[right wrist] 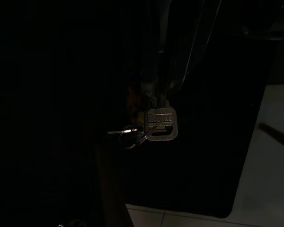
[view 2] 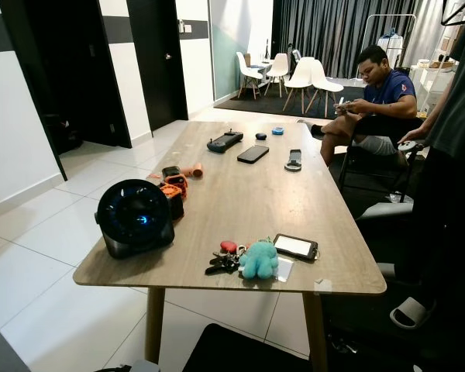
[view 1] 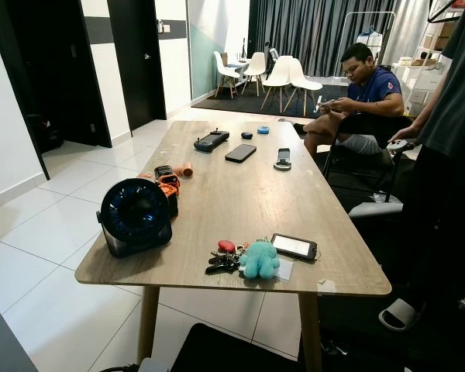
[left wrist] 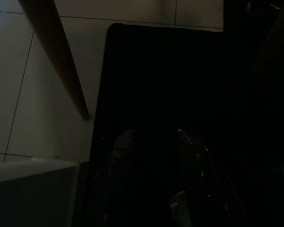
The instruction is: Hang keys on a hook
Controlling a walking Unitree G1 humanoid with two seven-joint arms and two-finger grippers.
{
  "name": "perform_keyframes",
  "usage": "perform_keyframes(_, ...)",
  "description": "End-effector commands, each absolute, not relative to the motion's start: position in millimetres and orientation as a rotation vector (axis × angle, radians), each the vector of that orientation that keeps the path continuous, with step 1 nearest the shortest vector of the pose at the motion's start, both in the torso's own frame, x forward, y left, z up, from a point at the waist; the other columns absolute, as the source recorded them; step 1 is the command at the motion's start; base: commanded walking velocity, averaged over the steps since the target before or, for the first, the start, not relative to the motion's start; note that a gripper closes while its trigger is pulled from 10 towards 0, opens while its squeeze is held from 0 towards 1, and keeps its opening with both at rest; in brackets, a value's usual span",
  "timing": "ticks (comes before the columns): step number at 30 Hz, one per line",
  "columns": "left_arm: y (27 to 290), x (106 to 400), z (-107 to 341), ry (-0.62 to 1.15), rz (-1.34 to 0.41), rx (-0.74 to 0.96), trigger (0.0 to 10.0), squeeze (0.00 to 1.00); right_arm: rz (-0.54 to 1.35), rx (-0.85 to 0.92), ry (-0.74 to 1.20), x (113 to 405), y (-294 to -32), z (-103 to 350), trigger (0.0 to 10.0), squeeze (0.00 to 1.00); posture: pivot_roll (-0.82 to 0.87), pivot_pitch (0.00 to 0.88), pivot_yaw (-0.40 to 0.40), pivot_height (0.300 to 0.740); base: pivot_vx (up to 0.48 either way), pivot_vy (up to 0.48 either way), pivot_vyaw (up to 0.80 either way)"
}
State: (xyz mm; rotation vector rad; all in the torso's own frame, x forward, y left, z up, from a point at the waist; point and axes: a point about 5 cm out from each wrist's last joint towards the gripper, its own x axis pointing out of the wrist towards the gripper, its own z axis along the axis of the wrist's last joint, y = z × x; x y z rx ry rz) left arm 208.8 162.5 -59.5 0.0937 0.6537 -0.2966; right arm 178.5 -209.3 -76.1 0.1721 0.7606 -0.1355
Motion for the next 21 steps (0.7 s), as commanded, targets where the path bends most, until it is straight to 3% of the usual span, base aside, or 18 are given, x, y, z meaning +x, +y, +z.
perform_keyframes(1, 164.4, 205.9, -62.1, 0.678, -0.283, 0.072, 10.0, 0.00, -0.151, 0.182, 0.764, 174.3, -208.9, -78.0, 10.0, 0.00, 0.02, 0.042, 0.024, 0.740, 0.000, 0.000, 0.00)
perform_keyframes(17, 167.3, 204.8, -62.3, 0.678, -0.279, 0.072, 10.0, 0.00, -0.098, 0.154, 0.794, 169.7, -203.5, -81.2, 10.0, 0.00, 0.02, 0.026, 0.024, 0.740, 0.000, 0.000, 0.00)
perform_keyframes(21, 168.1, 203.9, -62.7, 0.682, -0.283, 0.073, 10.0, 0.00, -0.087, 0.154, 0.800, 168.7, -201.8, -82.0, 10.0, 0.00, 0.02, 0.019, 0.027, 0.740, 0.000, 0.000, 0.72)
